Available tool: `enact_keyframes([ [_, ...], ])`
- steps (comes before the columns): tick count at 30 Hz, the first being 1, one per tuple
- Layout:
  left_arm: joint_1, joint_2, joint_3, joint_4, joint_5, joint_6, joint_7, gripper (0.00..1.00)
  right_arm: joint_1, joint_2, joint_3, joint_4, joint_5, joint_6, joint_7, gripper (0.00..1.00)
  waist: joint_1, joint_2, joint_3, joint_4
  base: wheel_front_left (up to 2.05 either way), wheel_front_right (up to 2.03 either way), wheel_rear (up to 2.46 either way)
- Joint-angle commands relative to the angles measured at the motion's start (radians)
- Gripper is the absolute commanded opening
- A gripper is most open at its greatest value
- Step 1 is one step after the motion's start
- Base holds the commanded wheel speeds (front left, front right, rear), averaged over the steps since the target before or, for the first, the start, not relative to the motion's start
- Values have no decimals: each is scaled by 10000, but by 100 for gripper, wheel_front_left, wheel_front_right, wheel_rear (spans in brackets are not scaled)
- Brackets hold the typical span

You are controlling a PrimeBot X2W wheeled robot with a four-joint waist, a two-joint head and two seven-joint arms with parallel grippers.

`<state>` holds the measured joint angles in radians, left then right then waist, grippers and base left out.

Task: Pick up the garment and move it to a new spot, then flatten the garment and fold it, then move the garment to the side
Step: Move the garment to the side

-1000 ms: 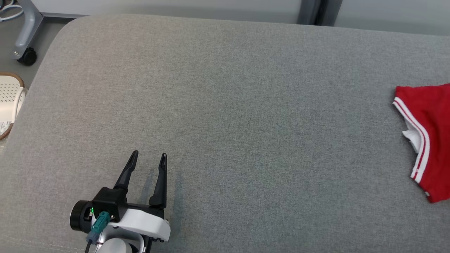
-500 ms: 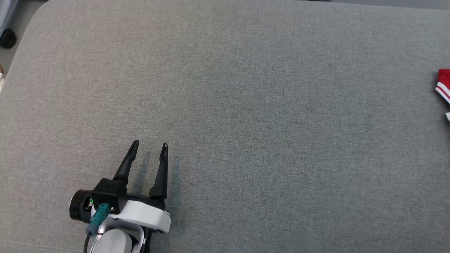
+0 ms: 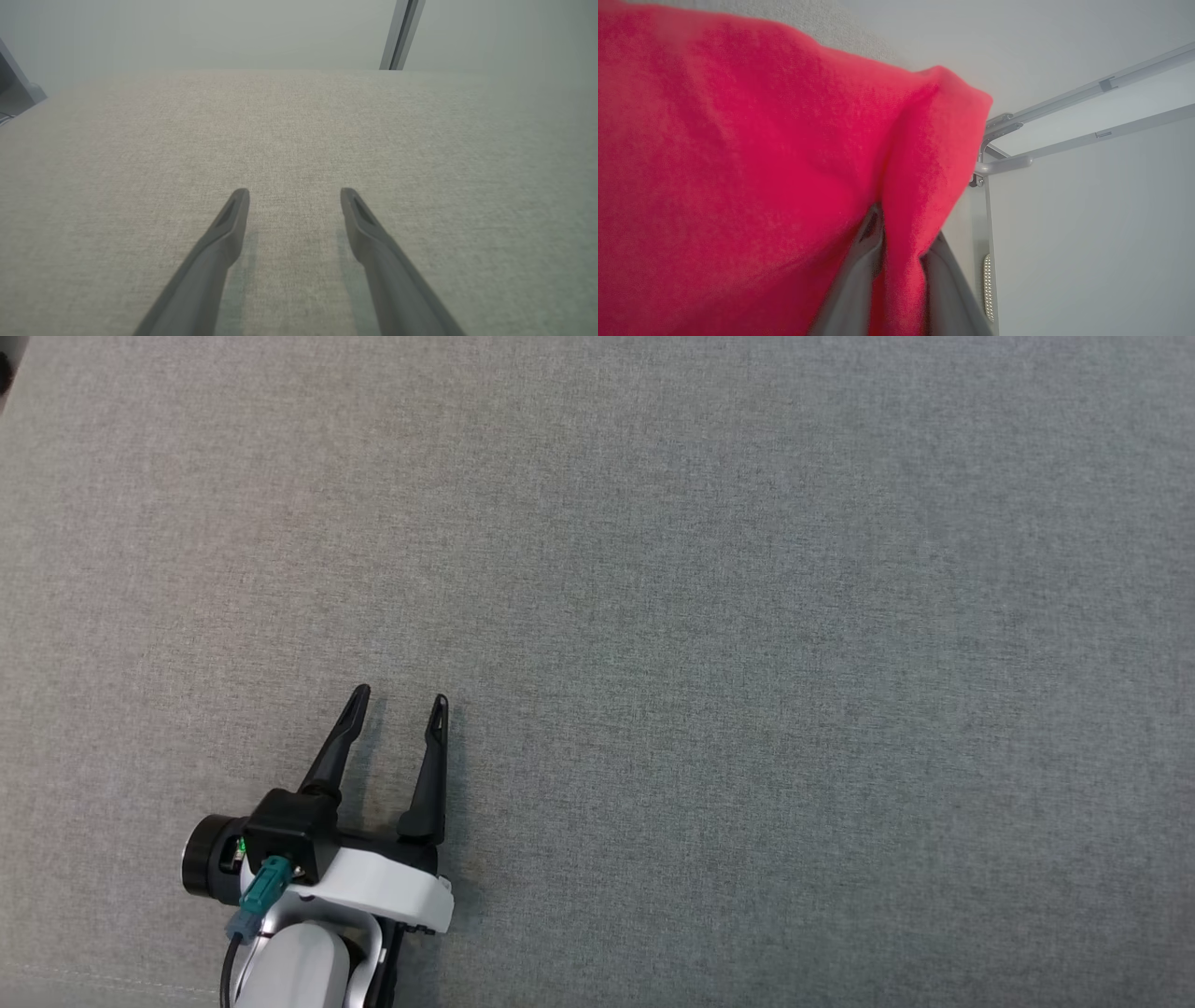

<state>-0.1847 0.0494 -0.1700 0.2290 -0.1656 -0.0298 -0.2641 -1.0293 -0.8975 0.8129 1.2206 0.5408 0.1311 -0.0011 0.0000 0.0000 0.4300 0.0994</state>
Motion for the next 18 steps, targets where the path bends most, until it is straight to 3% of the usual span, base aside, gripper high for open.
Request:
enact_keyframes([
  [1, -156, 37, 35, 11, 88, -35, -7, 100, -117, 50, -77, 155, -128, -3, -65, 100, 0, 0, 59, 27, 0, 0, 0],
  [10, -234, 34, 174, 121, 32, -23, -6, 100, -798, 345, -353, 536, -1000, -3, -549, 100, 0, 0, -139, -4, 0, 0, 0],
  [18, 37, 35, 172, 165, -80, 26, -6, 100, -1504, 1361, -733, 549, -1633, -3, -1432, 100, 0, 0, -893, -169, 0, 0, 0],
])
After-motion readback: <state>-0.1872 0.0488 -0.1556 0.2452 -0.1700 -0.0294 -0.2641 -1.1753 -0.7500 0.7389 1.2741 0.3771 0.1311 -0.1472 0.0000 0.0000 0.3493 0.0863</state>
